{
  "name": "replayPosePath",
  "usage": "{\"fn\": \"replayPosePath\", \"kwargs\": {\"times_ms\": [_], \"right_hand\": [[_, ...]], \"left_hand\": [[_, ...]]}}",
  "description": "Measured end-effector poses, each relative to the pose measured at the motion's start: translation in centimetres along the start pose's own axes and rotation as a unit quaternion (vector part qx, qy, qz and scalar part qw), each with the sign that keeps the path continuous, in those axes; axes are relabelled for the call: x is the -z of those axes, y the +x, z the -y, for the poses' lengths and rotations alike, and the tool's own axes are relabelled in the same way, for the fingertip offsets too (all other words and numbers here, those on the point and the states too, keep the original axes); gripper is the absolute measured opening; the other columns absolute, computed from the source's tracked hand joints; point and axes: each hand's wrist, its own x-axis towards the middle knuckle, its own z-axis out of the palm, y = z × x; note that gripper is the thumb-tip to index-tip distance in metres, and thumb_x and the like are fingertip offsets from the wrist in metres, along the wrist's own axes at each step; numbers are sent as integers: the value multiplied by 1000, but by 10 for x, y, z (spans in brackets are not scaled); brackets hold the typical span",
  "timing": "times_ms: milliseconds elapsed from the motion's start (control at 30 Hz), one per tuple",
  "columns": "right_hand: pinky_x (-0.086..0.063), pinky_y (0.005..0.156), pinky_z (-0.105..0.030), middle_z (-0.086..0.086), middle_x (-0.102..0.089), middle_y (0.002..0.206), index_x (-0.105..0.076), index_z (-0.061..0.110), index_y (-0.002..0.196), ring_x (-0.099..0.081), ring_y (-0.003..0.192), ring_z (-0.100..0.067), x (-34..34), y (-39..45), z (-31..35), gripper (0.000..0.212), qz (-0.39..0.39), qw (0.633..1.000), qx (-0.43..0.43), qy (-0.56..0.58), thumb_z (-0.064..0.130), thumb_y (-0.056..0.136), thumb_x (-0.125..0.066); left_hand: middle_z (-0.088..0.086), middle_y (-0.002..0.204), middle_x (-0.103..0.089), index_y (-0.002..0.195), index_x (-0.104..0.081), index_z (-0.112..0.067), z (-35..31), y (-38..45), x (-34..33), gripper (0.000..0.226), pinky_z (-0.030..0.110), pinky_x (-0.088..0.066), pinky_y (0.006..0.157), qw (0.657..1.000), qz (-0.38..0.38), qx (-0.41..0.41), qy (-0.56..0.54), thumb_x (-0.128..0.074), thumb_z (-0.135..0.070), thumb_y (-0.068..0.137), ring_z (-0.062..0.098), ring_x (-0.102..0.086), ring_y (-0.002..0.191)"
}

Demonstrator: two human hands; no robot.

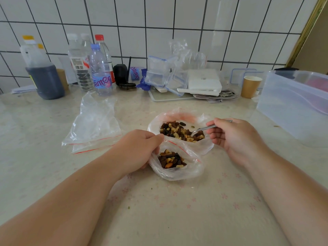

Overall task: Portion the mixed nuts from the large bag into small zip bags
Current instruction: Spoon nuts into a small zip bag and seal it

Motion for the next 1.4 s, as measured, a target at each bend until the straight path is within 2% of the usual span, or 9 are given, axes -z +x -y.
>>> {"fn": "replayPosePath", "kwargs": {"times_ms": [167, 300, 500, 633, 767, 933, 1133, 1233, 1400], "right_hand": [[-48, 43, -18, -2, -67, 56, -70, 5, 81, -58, 45, -6, 5, 1, 5, 31, -20, 993, -74, 90, 16, 101, -49], [-45, 42, -18, -5, -65, 56, -70, 3, 82, -57, 45, -9, 8, 0, 11, 31, -12, 987, -78, 144, 16, 101, -49], [-42, 41, -20, -8, -59, 57, -71, 2, 75, -52, 46, -13, 6, -11, 21, 35, 83, 983, -65, 152, 16, 99, -49], [-46, 47, -21, -12, -62, 62, -76, 6, 72, -55, 52, -15, 2, -22, 22, 33, 162, 983, 18, 86, 20, 95, -56], [-50, 60, -25, -12, -69, 75, -78, 13, 82, -61, 64, -20, 2, -31, 19, 26, 237, 960, 145, -40, 29, 89, -59], [-54, 69, -23, -12, -74, 85, -78, 16, 92, -68, 73, -22, 3, -36, 17, 27, 264, 930, 214, -137, 32, 91, -57], [-51, 64, -25, -14, -71, 78, -79, 13, 84, -63, 68, -22, 8, -26, 19, 28, 211, 956, 202, 5, 31, 92, -58], [-51, 60, -24, -11, -71, 73, -79, 15, 78, -63, 64, -18, 10, -17, 18, 29, 124, 973, 178, 73, 25, 94, -56], [-54, 69, -31, 2, -76, 76, -76, 24, 80, -67, 66, -9, 16, -4, 10, 26, -69, 982, 153, -89, 31, 95, -56]], "left_hand": [[-7, 51, -56, 79, -73, -21, 1, 1, -1, 48, 28, -44, 58, 1000, 1, 3, -6, -49, -56, 100, 9, -47, 41], [-9, 47, -51, 57, -63, -26, 0, 0, -1, 53, 25, -40, 54, 1000, 4, 3, -8, -49, -53, 101, 7, -44, 38], [-8, 47, -51, 51, -61, -29, -1, 0, -1, 56, 26, -42, 56, 1000, 3, 8, -19, -50, -53, 101, 9, -45, 38], [-8, 45, -50, 52, -61, -26, 0, -1, -1, 58, 26, -41, 57, 1000, -1, 7, -15, -50, -55, 101, 8, -44, 38], [-4, 53, -55, 68, -68, -18, 0, 0, -1, 52, 27, -44, 59, 1000, -5, 14, -24, -51, -57, 99, 10, -48, 44], [-3, 57, -59, 83, -73, -16, 0, 1, -1, 50, 26, -44, 58, 1000, -6, 24, -15, -51, -58, 99, 11, -49, 45], [-8, 46, -49, 53, -62, -27, 0, 0, -1, 57, 24, -39, 53, 1000, 0, 15, -14, -50, -57, 100, 8, -43, 37], [-7, 47, -52, 59, -66, -24, 0, 0, -1, 54, 24, -41, 53, 1000, 0, 15, -15, -50, -56, 100, 8, -44, 38], [-8, 47, -53, 56, -64, -27, 1, 0, -1, 53, 25, -43, 55, 1000, 0, 13, -16, -50, -55, 99, 9, -46, 39]]}}
